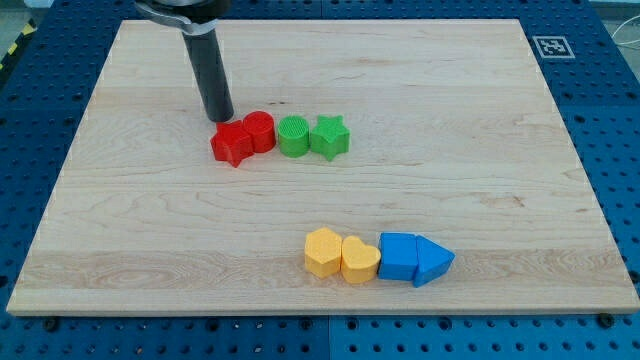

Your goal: Move the green circle slightly down

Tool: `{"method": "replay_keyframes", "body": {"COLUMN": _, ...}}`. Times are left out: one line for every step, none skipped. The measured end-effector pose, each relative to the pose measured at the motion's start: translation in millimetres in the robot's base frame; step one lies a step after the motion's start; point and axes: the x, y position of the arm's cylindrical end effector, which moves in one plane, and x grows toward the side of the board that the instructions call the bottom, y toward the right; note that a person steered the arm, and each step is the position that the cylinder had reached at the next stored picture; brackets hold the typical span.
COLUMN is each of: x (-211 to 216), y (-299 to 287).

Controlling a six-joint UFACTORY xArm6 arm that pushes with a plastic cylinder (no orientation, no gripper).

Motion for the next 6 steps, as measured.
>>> {"method": "replay_keyframes", "body": {"x": 11, "y": 16}}
{"method": "replay_keyframes", "body": {"x": 27, "y": 31}}
{"method": "replay_keyframes", "body": {"x": 33, "y": 35}}
{"method": "replay_keyframes", "body": {"x": 17, "y": 35}}
{"method": "replay_keyframes", "body": {"x": 3, "y": 57}}
{"method": "replay_keyframes", "body": {"x": 12, "y": 85}}
